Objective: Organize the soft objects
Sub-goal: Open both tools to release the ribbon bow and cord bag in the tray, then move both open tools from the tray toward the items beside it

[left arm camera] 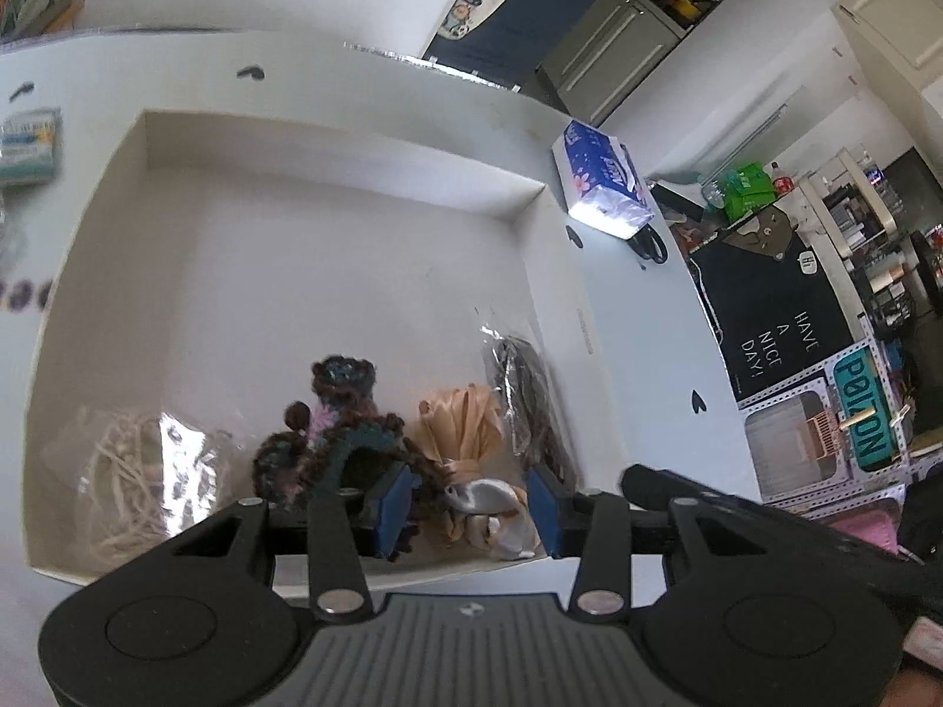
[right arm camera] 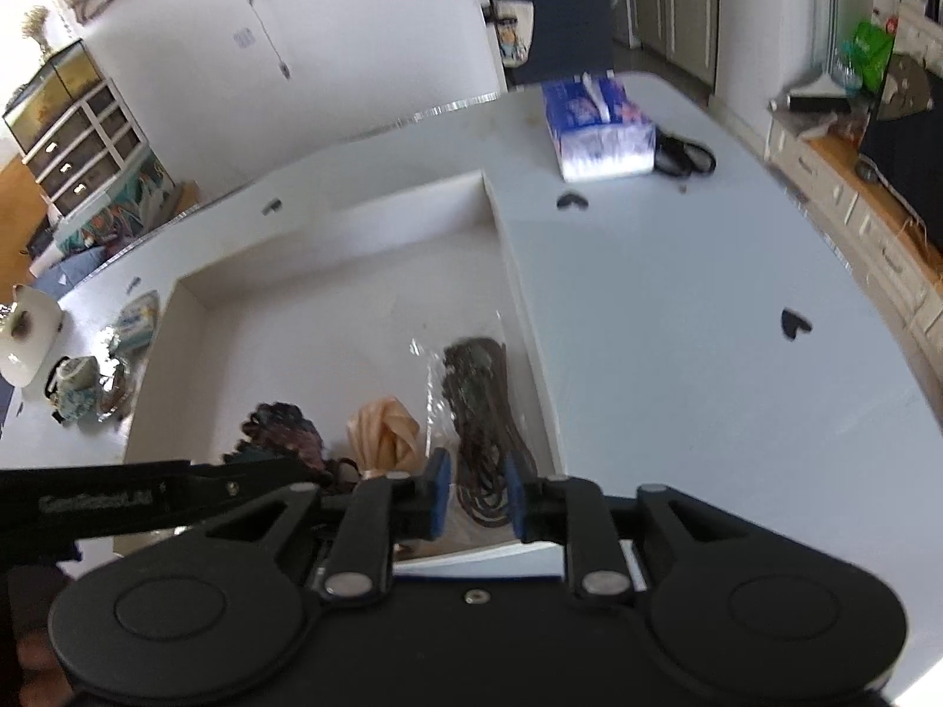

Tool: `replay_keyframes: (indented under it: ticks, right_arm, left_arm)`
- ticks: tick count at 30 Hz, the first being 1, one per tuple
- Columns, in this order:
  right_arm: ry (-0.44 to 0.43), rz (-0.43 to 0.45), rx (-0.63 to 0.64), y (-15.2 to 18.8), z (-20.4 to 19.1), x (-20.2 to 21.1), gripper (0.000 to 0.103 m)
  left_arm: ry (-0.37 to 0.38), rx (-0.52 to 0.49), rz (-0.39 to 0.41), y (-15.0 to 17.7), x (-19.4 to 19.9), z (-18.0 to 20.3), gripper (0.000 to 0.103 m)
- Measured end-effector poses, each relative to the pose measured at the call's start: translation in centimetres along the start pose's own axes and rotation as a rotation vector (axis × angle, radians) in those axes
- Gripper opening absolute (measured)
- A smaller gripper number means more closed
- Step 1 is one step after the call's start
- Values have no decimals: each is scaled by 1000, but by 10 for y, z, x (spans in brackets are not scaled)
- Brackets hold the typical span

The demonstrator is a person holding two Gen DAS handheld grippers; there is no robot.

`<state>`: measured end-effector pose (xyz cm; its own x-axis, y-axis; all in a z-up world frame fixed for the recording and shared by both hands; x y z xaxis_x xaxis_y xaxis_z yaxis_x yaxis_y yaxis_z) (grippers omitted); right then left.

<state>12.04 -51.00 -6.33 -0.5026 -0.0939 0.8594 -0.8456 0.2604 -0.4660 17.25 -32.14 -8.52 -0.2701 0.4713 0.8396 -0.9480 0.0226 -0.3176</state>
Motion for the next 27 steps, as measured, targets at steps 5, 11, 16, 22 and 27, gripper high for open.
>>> replay_keyframes:
  ticks: [5, 11, 16, 22, 27]
  right_arm:
    - [28, 48, 48, 4, -8, 16, 44]
    - [79, 62, 57, 13, -12, 20, 58]
    - [98, 76, 43, 21, -18, 25, 70]
    - [132, 82, 32, 27, -26, 28, 82]
    - [157, 89, 39, 32, -35, 32, 95]
  left_arm:
    - [-38, -43, 30, 1, 15, -2, 53]
    - [-69, -96, 43, 4, 29, -8, 75]
    - [-86, -143, 51, 7, 38, -15, 90]
    - [-108, -182, 61, 8, 48, -24, 100]
    - [-126, -204, 67, 10, 56, -34, 103]
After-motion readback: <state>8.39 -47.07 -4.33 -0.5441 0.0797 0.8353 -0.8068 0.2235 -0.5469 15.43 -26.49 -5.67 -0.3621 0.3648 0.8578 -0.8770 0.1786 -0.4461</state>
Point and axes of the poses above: each gripper's, at about its wrist camera, not at the fingertips, and x roughly against the way its jaws point, z to its right, y to its underside, the point moved 1 cm from there along -x, roughly the way its jaws point, and after that the axes turned 5 degrees about -z, right-handed, at the moved point
